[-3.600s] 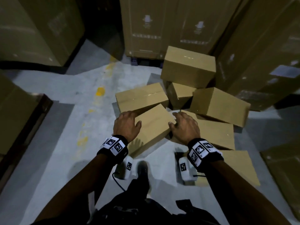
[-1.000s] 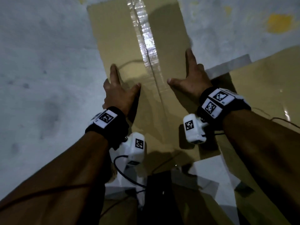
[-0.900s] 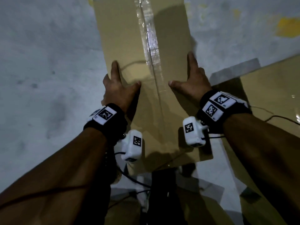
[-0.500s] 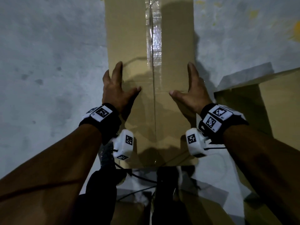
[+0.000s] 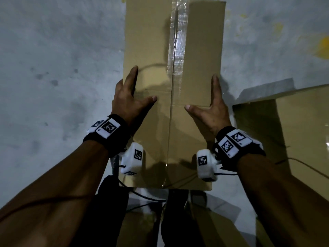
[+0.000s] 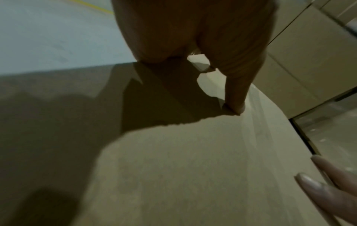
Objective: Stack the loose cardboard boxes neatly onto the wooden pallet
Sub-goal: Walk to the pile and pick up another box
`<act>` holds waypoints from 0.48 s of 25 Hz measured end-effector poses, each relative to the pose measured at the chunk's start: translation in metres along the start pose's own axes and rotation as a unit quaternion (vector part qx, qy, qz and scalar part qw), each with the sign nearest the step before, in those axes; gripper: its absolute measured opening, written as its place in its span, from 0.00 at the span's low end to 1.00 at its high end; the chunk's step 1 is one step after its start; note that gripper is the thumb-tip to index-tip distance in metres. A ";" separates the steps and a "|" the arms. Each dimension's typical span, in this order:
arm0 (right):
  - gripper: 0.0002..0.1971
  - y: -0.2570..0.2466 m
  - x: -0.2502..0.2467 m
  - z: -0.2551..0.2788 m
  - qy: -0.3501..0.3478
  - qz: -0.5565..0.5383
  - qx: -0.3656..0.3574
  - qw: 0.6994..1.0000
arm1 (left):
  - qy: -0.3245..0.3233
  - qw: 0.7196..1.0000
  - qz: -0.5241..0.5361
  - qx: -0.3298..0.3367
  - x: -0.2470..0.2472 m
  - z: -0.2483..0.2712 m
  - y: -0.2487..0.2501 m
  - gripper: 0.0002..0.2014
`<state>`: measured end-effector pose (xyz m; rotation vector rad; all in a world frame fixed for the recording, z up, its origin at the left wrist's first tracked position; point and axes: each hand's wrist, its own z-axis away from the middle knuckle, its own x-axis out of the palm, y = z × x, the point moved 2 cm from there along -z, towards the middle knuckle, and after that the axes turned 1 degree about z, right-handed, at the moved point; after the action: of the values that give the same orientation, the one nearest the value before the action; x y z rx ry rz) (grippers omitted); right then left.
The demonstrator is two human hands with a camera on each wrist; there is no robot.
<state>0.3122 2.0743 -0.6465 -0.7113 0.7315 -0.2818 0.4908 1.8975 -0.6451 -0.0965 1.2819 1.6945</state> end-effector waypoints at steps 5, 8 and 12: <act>0.56 -0.100 -0.053 0.061 0.009 0.012 -0.035 0.999 | 0.042 0.994 0.097 0.008 -0.076 0.049 0.070 0.46; 0.55 -0.186 -0.094 0.108 0.023 0.016 -0.060 0.998 | 0.050 0.990 0.130 0.027 -0.143 0.078 0.128 0.46; 0.56 -0.298 -0.127 0.164 0.030 0.024 -0.105 0.994 | 0.068 0.986 0.147 0.051 -0.245 0.108 0.198 0.46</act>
<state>0.3360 1.9954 -0.2926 -0.8857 0.8418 -0.1831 0.5264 1.8313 -0.3208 0.0407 1.5432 1.8915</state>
